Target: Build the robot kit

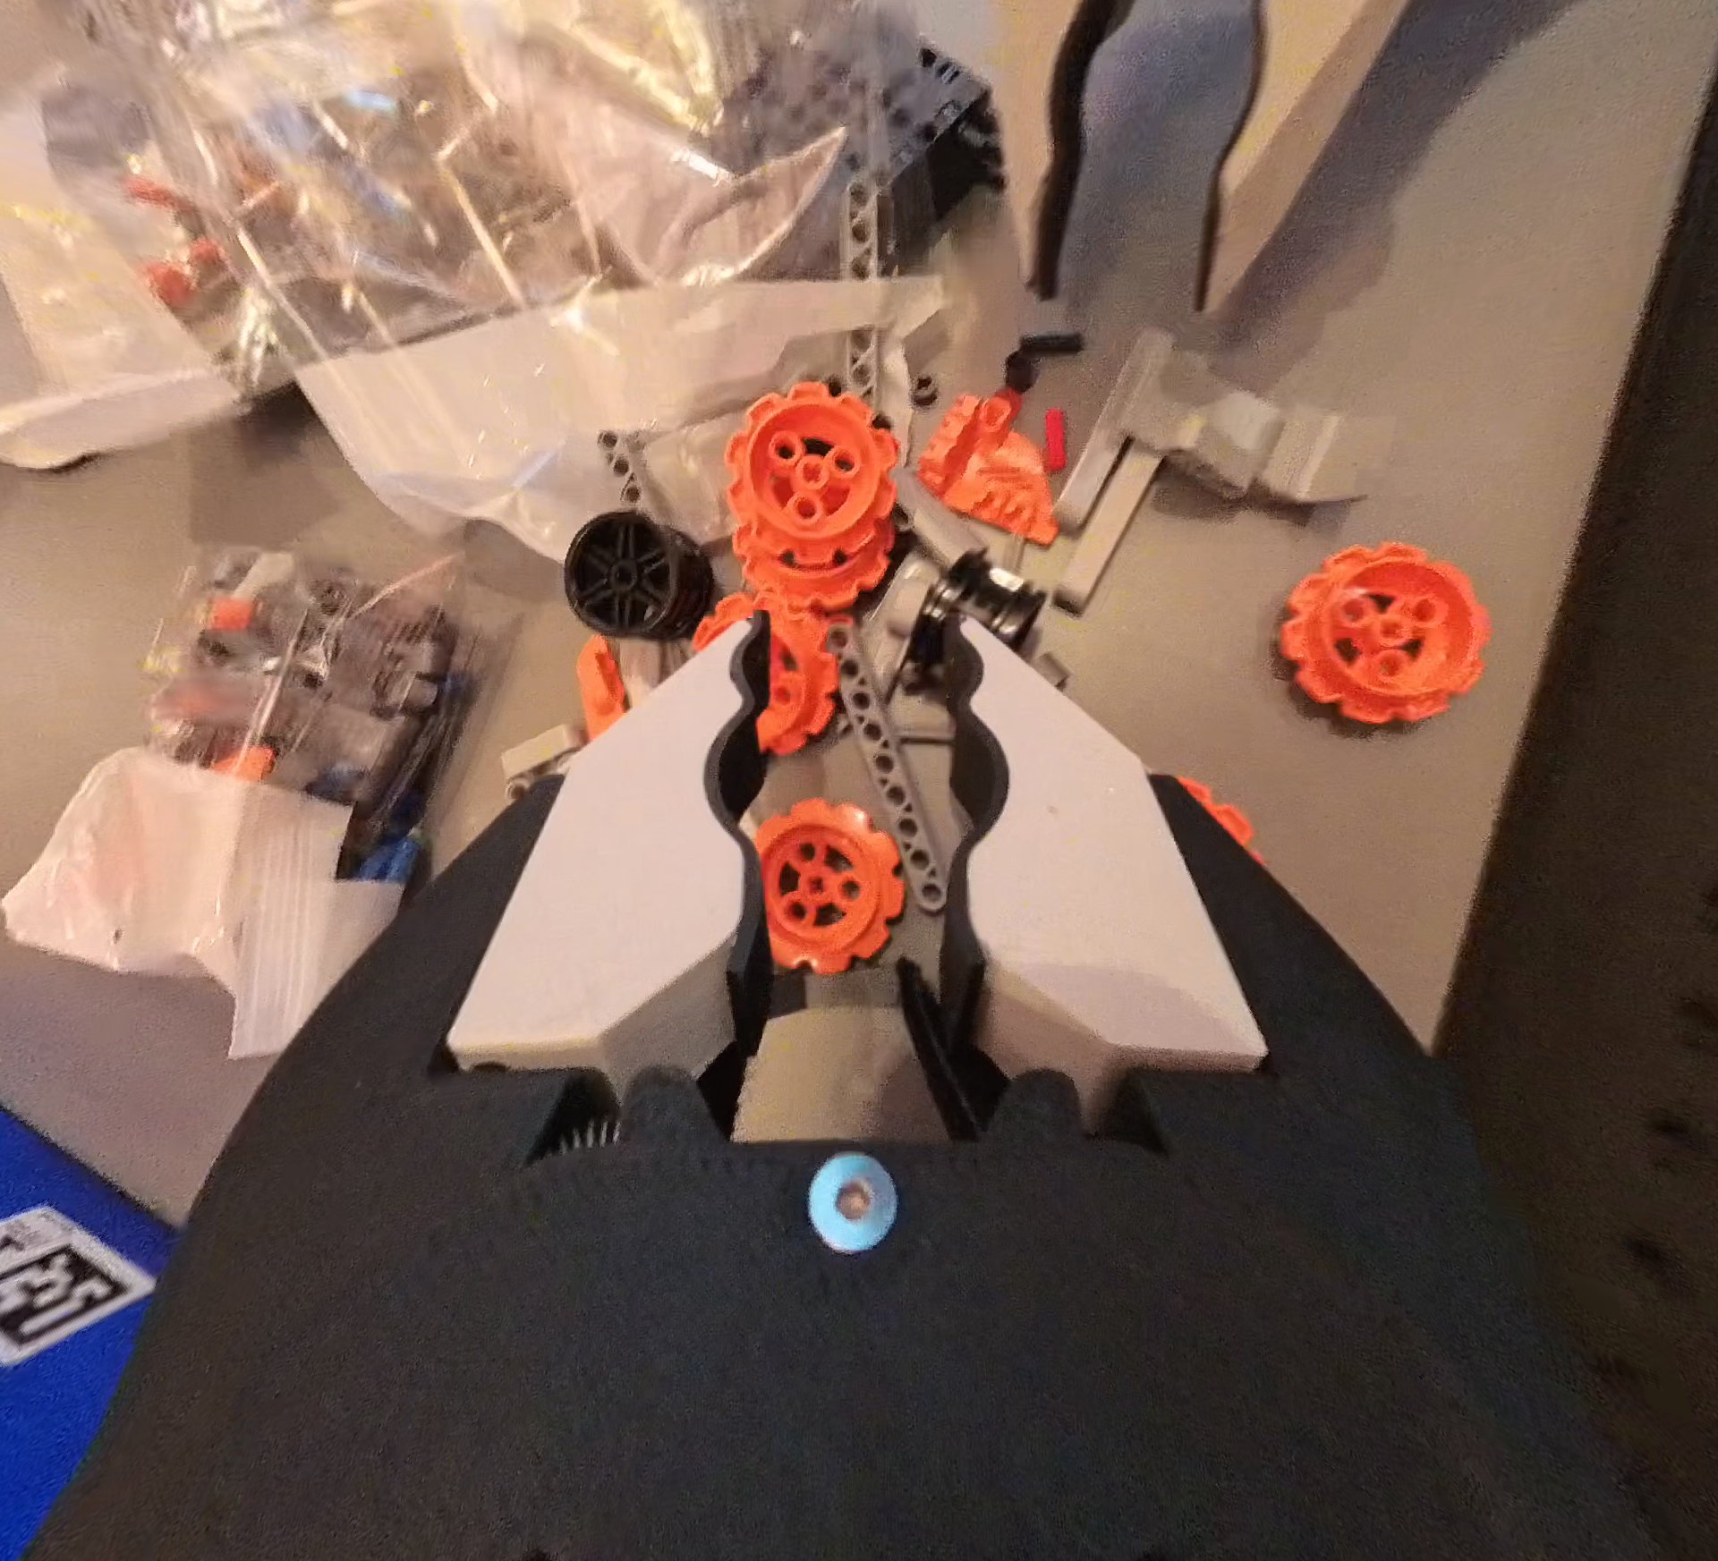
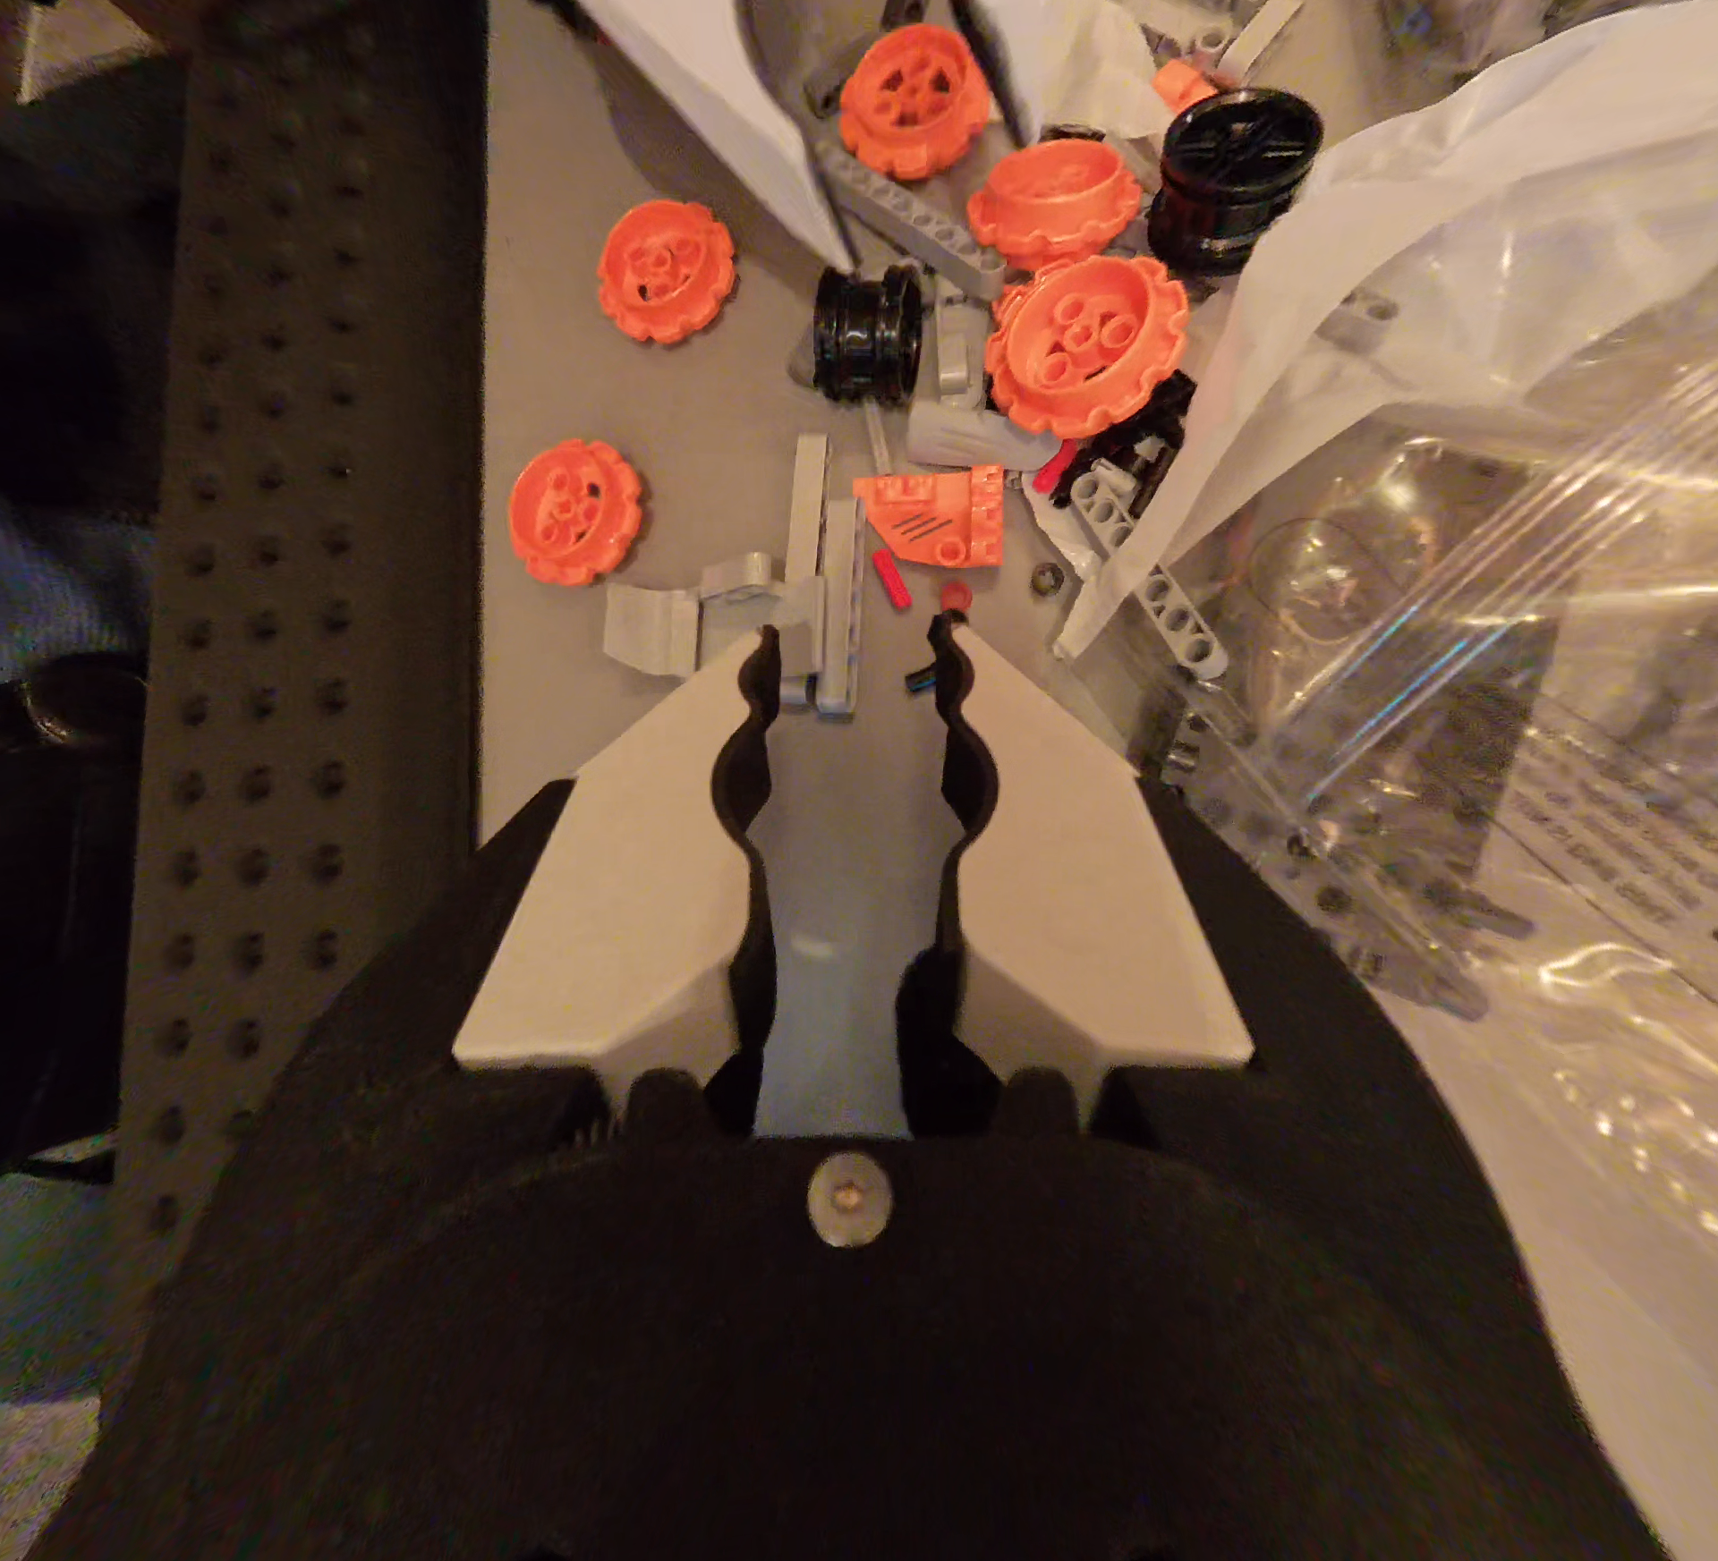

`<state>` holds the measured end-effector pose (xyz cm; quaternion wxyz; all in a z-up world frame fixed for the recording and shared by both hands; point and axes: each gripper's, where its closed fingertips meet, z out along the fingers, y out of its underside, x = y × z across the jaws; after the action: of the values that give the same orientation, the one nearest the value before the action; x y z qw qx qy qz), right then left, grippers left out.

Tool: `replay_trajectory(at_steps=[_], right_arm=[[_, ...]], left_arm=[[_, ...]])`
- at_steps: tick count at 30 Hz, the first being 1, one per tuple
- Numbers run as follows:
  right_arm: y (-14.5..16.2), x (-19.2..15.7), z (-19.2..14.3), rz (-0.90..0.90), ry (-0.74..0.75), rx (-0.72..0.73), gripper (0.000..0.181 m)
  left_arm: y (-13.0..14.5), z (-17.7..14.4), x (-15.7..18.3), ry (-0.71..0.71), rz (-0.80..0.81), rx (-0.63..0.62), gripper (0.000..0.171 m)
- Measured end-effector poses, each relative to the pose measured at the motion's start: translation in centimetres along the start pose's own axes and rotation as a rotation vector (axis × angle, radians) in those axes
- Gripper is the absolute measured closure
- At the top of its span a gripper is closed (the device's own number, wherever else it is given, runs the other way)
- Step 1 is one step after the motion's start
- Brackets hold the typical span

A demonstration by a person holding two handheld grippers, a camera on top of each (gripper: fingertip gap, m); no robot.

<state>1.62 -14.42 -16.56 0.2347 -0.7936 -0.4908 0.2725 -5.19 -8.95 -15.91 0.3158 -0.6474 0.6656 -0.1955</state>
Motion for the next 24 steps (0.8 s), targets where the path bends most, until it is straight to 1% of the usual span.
replay_trajectory(at_steps=[3,4,6,7,8,13,16,18,19,22,24], right_arm=[[-1.0,0.5,0.5,-0.002,0.028,0.042,0.148],[-1.0,0.8,0.9,-0.007,0.048,0.029,0.148],[-0.7,1.9,1.7,-0.009,0.104,0.002,0.143],[-0.7,2.2,2.0,-0.010,0.118,0.003,0.142],[-1.0,2.4,2.1,-0.010,0.122,0.016,0.140],[-3.6,3.7,2.5,-0.015,0.179,0.099,0.134],[-4.4,3.3,3.7,-0.011,0.120,0.094,0.131],[-4.4,1.6,4.3,-0.045,0.021,0.068,0.137],[-4.5,1.4,4.4,-0.063,0.016,0.061,0.136],[-4.9,2.2,3.1,-0.077,0.074,0.083,0.137],[-5.1,3.5,1.8,-0.079,0.152,0.100,0.137]], left_arm=[[-2.4,0.1,2.7,0.097,0.079,0.072,0.141],[-2.2,0.6,3.2,0.110,0.086,0.047,0.140],[-0.5,1.9,2.5,0.045,0.136,-0.061,0.138],[0.4,2.1,2.0,0.019,0.148,-0.103,0.140],[1.0,2.2,2.0,0.022,0.133,-0.121,0.141],[1.8,0.7,1.8,0.049,0.049,-0.084,0.140],[1.5,-0.5,1.0,0.035,0.008,-0.034,0.139],[1.4,-1.1,0.2,0.012,-0.011,-0.013,0.139],[1.4,-1.3,0.0,0.002,-0.018,-0.010,0.138],[1.5,-1.4,-0.6,-0.018,-0.020,-0.004,0.137],[1.2,-1.3,-0.9,-0.024,-0.026,0.008,0.136]])
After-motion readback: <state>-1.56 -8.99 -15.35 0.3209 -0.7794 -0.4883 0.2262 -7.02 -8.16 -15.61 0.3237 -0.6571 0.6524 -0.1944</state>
